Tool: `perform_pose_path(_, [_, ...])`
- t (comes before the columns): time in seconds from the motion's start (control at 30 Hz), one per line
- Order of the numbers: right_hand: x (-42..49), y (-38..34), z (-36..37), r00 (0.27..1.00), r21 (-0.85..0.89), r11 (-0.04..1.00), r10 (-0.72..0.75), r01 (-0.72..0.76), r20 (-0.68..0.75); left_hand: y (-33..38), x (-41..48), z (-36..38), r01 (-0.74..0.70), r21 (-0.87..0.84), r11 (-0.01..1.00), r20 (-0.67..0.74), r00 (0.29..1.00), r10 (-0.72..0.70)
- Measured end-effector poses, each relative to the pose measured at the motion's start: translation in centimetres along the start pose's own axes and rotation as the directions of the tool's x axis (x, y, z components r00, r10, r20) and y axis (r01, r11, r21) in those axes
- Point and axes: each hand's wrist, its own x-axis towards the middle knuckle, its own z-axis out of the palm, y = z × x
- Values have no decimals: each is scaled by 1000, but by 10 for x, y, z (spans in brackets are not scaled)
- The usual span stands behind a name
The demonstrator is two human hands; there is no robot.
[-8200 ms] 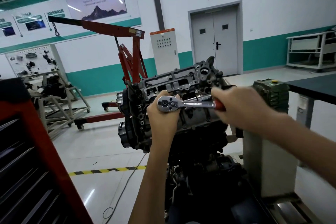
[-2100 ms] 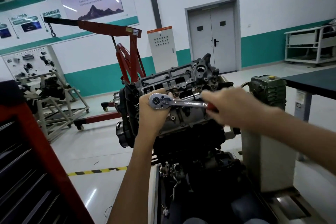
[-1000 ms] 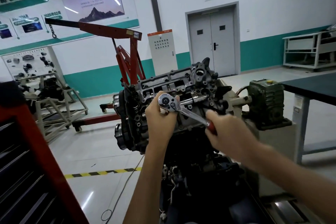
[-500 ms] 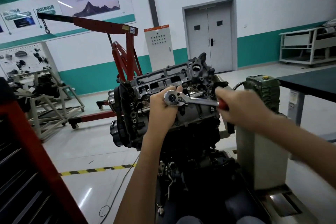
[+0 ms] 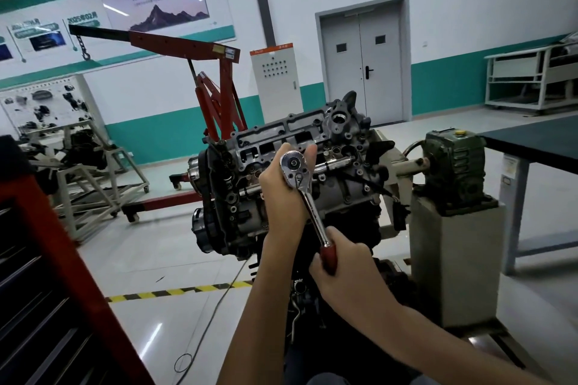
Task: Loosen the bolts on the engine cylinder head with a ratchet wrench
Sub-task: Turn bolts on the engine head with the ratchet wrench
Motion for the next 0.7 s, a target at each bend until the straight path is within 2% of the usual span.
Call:
perform_pose_path(0.07, [9,4,-20,997,-92,994,-52,57,50,-2,2,-3,-26,33,999,-8,1000,26])
perform_pose_path(0.13, [25,8,-51,981,-321,930,-141,177,132,-4,3,-10,-39,74,997,-5,999,39])
perform_pose_path(0.23, [64,1,-100,938,-648,679,-273,345,214,-3,3,-18,-26,81,996,46,999,22])
perform_pose_path(0.3, [89,-11,-126,915,-752,547,-355,368,190,0,5,-21,-37,97,995,89,996,28])
perform_pose_path(0.4, [100,-22,-136,911,-809,478,-378,342,162,0,5,-21,-41,92,995,114,993,30])
perform_pose_path(0.47, [85,-17,-121,939,-795,533,-320,290,128,-3,0,-21,-57,68,996,41,998,55])
perform_pose_path(0.57, [45,-3,-80,984,-640,754,-176,149,22,-5,-10,-7,-133,41,990,-132,982,138])
perform_pose_path(0.63, [18,-3,-44,1000,-380,925,-8,16,23,-4,-11,7,-125,-16,992,-189,975,120])
perform_pose_path(0.7, [-2,-7,-8,997,-66,996,60,-57,39,-4,-9,14,-80,0,997,-191,978,78])
